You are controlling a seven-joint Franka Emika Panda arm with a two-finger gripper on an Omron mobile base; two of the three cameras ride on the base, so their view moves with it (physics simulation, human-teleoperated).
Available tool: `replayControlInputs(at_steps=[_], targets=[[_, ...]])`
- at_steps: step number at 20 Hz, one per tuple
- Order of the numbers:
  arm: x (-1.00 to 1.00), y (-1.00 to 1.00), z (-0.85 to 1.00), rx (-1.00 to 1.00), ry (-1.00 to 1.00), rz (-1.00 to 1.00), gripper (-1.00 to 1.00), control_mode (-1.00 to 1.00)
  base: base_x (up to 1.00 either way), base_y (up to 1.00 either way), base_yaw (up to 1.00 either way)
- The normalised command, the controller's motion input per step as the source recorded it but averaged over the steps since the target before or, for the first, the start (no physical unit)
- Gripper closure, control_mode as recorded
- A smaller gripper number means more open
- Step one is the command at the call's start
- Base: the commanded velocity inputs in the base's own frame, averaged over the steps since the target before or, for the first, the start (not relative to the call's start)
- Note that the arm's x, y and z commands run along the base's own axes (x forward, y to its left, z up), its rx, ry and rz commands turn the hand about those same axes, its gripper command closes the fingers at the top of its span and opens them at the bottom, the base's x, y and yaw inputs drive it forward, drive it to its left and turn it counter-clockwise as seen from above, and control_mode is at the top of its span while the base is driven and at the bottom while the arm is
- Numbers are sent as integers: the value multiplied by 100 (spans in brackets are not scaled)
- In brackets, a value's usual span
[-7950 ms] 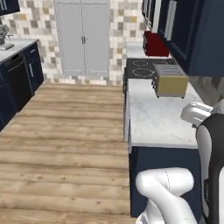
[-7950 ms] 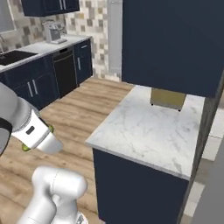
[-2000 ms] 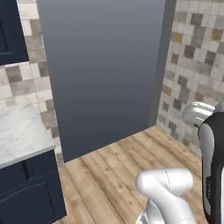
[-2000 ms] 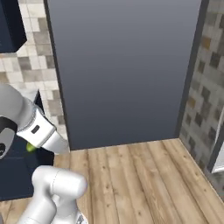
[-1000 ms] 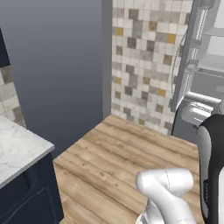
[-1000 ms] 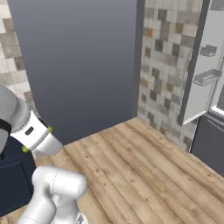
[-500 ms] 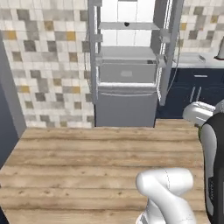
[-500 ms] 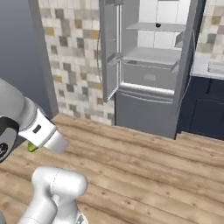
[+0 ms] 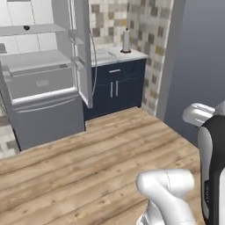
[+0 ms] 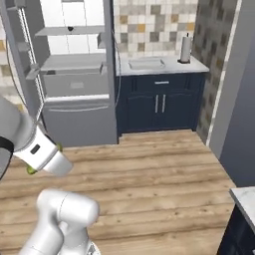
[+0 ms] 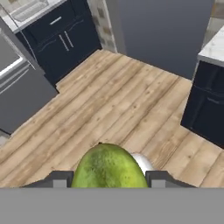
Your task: Pick the kiwi and mango from the fridge and place them inside the tupperware on the counter.
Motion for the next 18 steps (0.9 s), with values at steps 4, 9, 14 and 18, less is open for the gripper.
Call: replayControlInputs(at_steps=[4,9,14,18], targets=[[0,0,0,0,0,0,100,100,100,-55,0],[0,0,0,0,0,0,100,100,100,-41,0],[0,0,0,0,0,0,100,100,100,-35,0],[0,0,0,0,0,0,100,100,100,-19,0]])
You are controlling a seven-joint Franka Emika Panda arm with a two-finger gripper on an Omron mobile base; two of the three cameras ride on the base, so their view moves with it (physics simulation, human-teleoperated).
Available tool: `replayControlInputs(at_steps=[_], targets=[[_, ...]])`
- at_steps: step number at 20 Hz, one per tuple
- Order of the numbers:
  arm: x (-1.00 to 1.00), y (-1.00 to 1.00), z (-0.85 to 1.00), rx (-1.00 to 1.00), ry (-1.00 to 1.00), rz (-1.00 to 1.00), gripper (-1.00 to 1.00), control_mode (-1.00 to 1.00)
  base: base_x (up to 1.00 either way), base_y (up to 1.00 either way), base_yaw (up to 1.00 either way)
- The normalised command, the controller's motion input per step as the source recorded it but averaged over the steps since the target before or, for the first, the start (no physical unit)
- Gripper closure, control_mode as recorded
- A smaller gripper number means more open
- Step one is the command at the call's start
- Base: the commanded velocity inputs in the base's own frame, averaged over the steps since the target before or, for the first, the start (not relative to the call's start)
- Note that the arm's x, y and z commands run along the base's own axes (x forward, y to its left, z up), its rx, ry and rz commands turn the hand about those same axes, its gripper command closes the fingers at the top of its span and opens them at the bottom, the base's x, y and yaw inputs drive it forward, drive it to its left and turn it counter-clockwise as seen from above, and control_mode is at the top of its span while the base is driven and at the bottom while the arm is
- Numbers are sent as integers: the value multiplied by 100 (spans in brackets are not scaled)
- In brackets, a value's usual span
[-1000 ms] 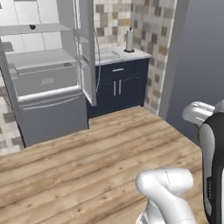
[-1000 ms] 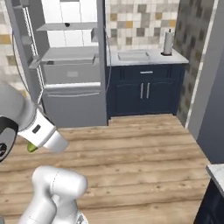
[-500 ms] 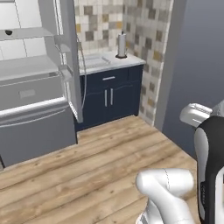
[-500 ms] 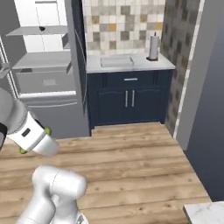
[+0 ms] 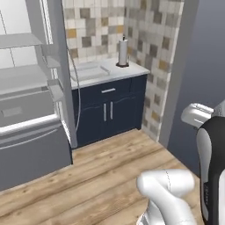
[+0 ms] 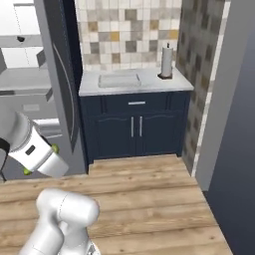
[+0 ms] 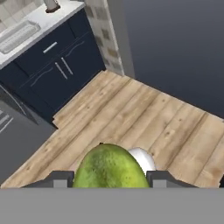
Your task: Pick the kiwi and mango from the fridge and place them inside the tupperware on the counter.
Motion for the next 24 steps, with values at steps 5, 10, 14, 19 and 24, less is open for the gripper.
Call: replayControlInputs(at_steps=[5,10,14,19,24], targets=[[0,0,0,0,0,0,100,100,100,-9,4],[0,0,0,0,0,0,100,100,100,-10,18],[0,0,0,0,0,0,100,100,100,-20,21],[0,0,0,0,0,0,100,100,94,-41,34],[0,0,0,0,0,0,100,100,80,-59,39]])
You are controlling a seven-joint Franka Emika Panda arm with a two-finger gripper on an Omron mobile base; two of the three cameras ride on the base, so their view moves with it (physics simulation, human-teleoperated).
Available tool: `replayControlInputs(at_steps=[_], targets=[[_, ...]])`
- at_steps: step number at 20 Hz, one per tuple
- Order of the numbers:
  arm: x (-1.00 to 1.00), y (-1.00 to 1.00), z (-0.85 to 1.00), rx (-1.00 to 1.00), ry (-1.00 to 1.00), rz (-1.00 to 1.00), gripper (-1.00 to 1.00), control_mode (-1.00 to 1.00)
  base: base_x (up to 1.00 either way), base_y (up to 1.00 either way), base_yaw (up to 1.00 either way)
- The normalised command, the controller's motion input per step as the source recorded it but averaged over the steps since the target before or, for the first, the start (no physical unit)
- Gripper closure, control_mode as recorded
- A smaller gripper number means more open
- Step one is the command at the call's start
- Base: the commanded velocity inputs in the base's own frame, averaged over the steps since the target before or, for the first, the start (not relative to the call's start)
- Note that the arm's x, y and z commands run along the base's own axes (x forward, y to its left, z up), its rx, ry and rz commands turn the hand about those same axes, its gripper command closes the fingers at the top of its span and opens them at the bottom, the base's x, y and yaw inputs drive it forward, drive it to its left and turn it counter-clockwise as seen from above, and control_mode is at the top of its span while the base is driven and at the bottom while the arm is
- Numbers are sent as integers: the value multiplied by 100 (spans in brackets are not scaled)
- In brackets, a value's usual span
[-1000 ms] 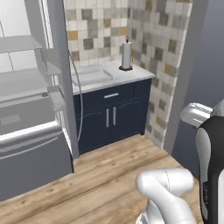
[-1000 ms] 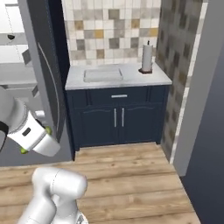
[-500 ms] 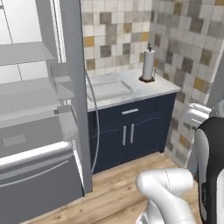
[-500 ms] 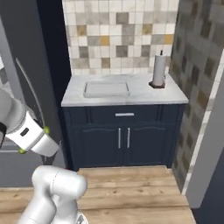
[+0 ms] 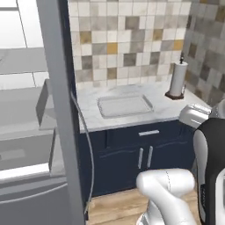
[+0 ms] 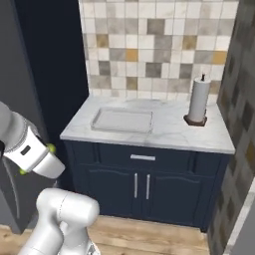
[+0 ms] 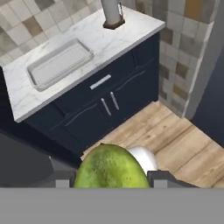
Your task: Pick the kiwi and mango from the fridge and place them inside the tupperware on the counter.
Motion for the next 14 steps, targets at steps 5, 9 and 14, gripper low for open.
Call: replayControlInputs(at_steps=[5,9,14], targets=[[0,0,0,0,0,0,100,100,74,-62,34],[0,0,0,0,0,0,100,100,85,-40,21],[0,0,0,0,0,0,100,100,82,-27,13]])
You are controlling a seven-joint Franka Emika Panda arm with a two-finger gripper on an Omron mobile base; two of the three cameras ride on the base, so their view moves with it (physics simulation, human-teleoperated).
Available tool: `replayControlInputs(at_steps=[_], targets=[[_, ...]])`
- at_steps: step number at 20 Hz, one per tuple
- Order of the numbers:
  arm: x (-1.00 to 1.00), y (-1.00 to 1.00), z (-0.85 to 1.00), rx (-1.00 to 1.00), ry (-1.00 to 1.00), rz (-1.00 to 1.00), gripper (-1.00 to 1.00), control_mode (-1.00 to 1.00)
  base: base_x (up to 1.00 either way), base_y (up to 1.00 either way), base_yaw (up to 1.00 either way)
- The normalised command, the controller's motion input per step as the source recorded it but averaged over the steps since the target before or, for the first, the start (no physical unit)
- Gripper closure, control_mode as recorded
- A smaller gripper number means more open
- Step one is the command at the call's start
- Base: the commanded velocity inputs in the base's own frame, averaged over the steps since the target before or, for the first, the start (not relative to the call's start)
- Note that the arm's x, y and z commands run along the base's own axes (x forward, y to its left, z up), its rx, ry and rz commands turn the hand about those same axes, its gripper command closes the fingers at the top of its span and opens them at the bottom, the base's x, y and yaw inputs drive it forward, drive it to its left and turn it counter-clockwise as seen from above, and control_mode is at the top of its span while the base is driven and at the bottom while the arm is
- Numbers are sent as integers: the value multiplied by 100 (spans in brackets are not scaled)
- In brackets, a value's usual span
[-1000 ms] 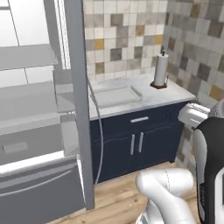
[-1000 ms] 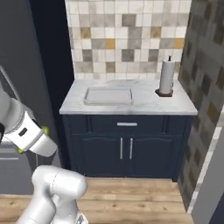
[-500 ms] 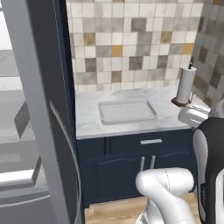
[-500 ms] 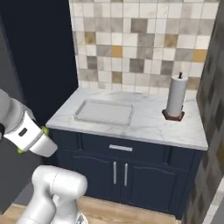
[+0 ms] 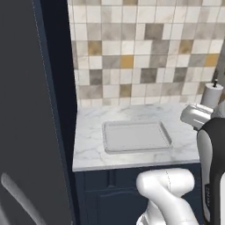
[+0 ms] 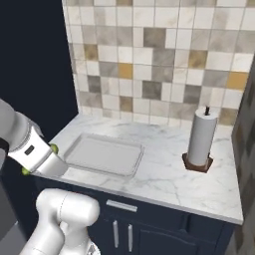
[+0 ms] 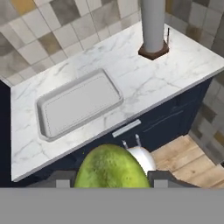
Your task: Pick the kiwi and mango from the fridge and place them inside the tupperware on the counter.
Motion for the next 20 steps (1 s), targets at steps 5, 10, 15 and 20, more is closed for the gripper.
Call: replayControlInputs(at_steps=[5,10,15,20], targets=[[25,0,-4,2,5,2,100,-100,45,-3,5],[47,-7,-29,0,33,46,100,-100,0,0,0],[34,-4,-50,-7,26,100,100,-100,0,0,0],[38,0,-47,-6,4,99,100,-100,0,0,0]])
